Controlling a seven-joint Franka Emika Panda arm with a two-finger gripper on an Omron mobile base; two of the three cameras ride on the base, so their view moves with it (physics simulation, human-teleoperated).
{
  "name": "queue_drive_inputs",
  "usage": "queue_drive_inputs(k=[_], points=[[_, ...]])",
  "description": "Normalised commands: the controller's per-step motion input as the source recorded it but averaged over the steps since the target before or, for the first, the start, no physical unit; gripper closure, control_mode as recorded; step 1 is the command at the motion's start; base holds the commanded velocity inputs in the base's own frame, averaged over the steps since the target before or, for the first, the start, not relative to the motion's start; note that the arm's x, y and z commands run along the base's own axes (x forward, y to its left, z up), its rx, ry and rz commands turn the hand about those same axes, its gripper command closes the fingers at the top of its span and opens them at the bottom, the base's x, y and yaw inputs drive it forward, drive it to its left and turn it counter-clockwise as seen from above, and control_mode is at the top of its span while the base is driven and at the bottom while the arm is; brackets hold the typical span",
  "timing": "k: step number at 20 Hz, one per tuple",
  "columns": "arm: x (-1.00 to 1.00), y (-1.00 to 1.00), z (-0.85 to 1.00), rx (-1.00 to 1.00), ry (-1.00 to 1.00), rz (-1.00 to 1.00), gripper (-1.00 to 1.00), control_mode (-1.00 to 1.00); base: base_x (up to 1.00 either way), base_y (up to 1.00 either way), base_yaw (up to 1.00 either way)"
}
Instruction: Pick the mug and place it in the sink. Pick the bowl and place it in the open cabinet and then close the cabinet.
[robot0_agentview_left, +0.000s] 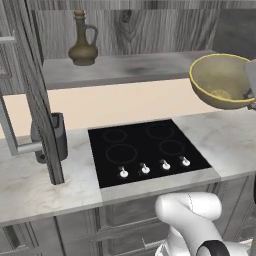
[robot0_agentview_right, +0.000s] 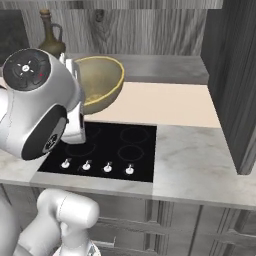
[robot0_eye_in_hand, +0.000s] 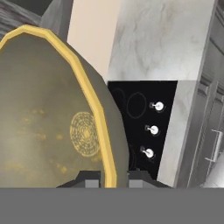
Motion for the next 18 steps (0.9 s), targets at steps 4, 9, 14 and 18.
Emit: queue_drive_inputs(k=[4,9,14,18], points=[[0.51,0.14,0.01,0.0,0.0,-0.04,1.0,-1.0,0.0,0.0,0.0],[0.55,0.03,0.0,0.02,0.0,-0.01,1.0,-1.0,0.0,0.0,0.0],[0.51,0.0,0.0,0.07,0.0,0.0,1.0,-1.0,0.0,0.0,0.0],[0.58,0.0,0.0,0.09,0.0,0.0,1.0,-1.0,0.0,0.0,0.0]])
